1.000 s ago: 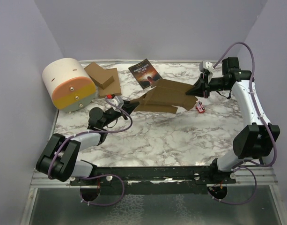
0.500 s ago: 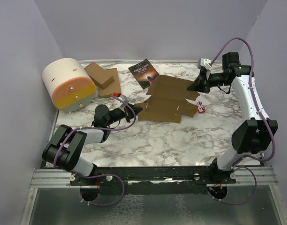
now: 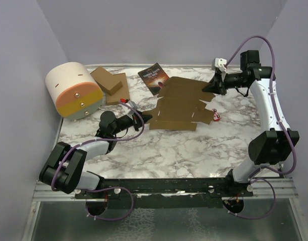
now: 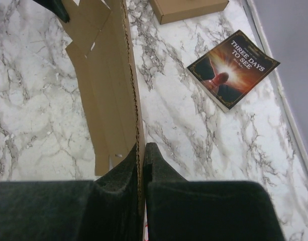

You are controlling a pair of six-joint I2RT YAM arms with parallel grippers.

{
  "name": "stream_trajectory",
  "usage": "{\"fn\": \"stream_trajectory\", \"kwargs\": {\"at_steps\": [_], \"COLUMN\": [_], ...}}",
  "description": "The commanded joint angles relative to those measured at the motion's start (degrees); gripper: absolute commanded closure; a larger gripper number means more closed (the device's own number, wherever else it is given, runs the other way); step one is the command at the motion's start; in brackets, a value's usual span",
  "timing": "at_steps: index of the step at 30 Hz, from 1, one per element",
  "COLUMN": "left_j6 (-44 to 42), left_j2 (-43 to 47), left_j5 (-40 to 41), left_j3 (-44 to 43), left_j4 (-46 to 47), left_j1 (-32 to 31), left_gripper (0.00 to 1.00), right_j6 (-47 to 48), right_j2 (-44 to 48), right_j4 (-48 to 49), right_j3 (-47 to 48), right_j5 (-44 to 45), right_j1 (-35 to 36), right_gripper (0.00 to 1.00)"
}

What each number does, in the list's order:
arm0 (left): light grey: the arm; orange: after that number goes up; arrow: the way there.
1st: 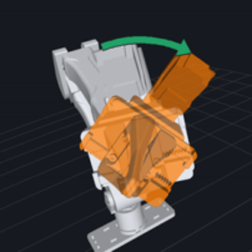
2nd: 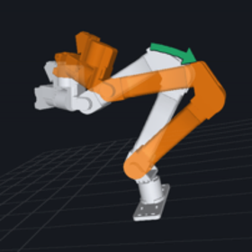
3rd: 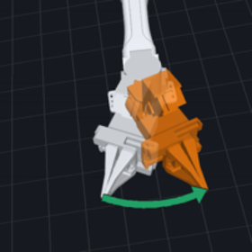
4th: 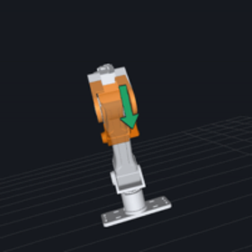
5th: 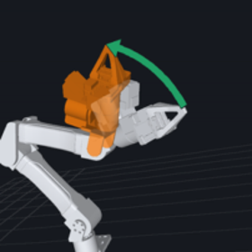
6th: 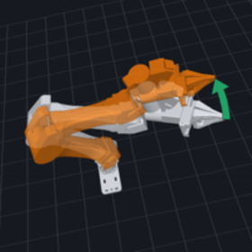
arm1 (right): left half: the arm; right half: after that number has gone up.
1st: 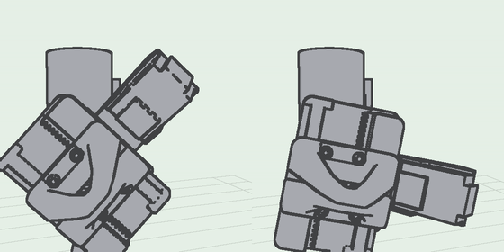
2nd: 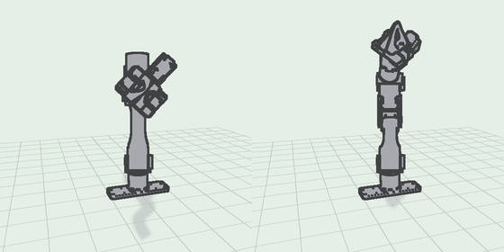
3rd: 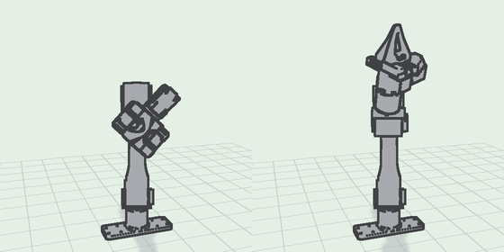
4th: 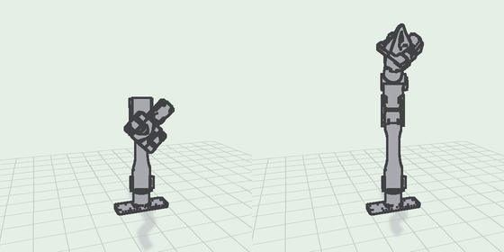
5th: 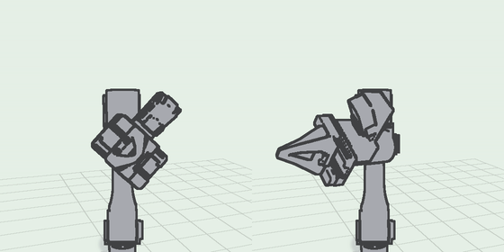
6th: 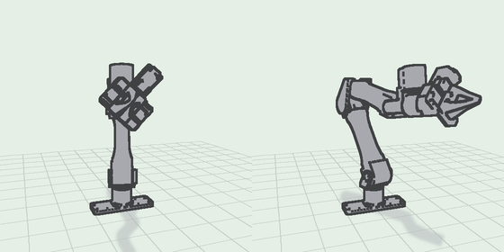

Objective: Fold the paper box

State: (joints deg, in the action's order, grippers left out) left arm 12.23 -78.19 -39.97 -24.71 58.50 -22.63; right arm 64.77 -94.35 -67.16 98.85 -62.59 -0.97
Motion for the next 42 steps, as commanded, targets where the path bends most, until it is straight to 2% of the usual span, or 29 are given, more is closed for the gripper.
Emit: {"fn": "stream_trajectory", "kwargs": {"at_steps": [1,6,10,16,22,26,33,42], "left_j6": [-1.38,-3.29,-6.31,-7.31,-4.62,-3.90,-8.54,-16.58], "left_j2": [1.15,0.94,2.30,2.40,2.27,1.75,2.94,2.96], "left_j5": [1.79,3.39,4.28,-1.31,-9.20,-10.95,-6.20,1.33], "left_j3": [-0.78,-1.81,-2.32,-0.68,-0.31,-0.53,-0.49,0.95], "left_j4": [-1.50,-4.18,-6.96,-2.25,2.29,2.24,-3.20,-7.90], "left_j1": [-0.31,0.09,0.13,-0.04,-1.18,-2.33,-2.44,-2.45], "left_gripper": [0.95,0.91,0.93,1.00,1.00,1.00,1.00,1.00], "right_j6": [5.15,10.07,13.85,15.29,14.83,14.35,14.90,18.55], "right_j2": [2.24,2.64,2.97,1.79,0.27,-1.25,-2.19,-0.56], "right_j4": [-2.86,-7.46,-10.51,-13.04,-13.44,-13.44,-13.49,-13.44], "right_j3": [4.65,3.58,3.24,7.18,10.69,12.87,12.93,6.59], "right_j5": [-1.03,-2.32,-2.22,-2.29,-0.69,0.29,0.97,0.75], "right_j1": [-0.04,-0.01,-0.04,0.01,-0.04,0.01,0.00,0.01], "right_gripper": [0.99,0.99,0.99,0.99,0.99,0.99,0.99,0.99]}}
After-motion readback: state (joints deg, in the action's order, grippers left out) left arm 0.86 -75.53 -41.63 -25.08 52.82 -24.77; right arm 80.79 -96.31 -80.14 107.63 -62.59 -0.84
